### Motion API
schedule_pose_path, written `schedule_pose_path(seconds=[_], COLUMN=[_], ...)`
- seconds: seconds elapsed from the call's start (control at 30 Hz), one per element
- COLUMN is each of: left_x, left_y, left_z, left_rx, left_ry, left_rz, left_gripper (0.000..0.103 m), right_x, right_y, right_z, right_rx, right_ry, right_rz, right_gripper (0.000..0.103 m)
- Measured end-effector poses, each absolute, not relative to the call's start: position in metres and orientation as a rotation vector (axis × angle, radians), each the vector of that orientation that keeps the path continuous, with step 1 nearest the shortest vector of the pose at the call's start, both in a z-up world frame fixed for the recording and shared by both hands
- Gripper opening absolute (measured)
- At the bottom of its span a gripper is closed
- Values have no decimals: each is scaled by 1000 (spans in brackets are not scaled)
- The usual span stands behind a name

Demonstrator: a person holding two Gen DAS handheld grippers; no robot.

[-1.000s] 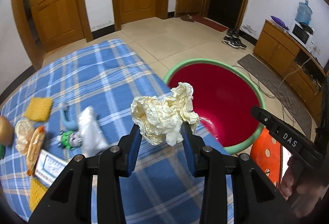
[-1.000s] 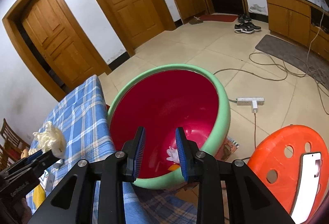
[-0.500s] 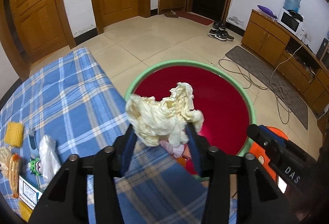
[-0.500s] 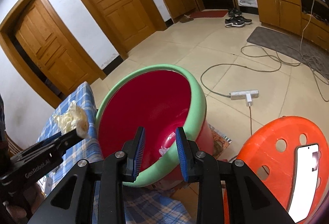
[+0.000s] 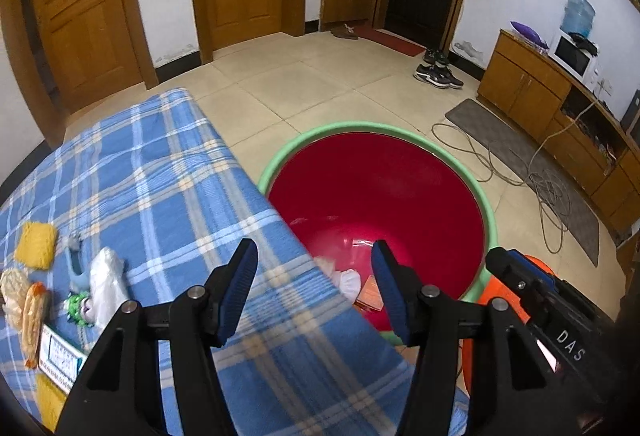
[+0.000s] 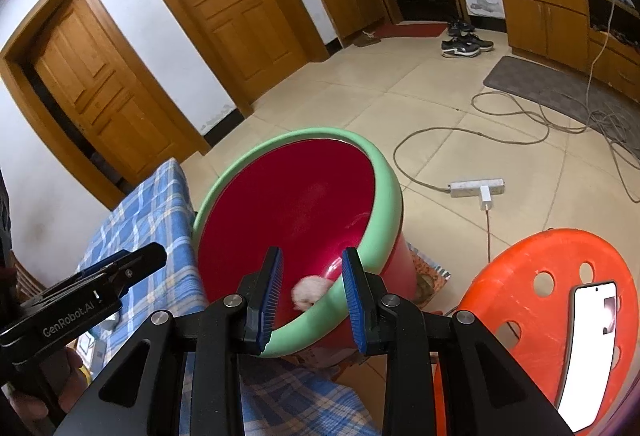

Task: Collect trash
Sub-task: 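Open the left tool over the bucket to drop the crumpled paper, then move both tools back to the items on the tablecloth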

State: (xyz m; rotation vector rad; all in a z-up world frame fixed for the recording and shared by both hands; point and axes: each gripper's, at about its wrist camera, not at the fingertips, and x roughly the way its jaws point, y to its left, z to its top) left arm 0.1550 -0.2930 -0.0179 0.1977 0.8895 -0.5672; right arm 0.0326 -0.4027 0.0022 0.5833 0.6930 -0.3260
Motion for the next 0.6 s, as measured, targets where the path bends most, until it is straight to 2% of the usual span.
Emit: schedule_pose_path(seconds=[0.13,0.6], left_x=[151,140], left_y=[-273,-181], left_z=[-13,-1], left_rx=[164,76], left_ry=[889,884], left_rz=[-539,-381], left_gripper=[59,60], right_x=[29,31], right_y=[-394,-341], right_z=[8,29], right_rx=[579,506], right_ry=[682,677], right_rz=[-294,-191], right_gripper=[43,52])
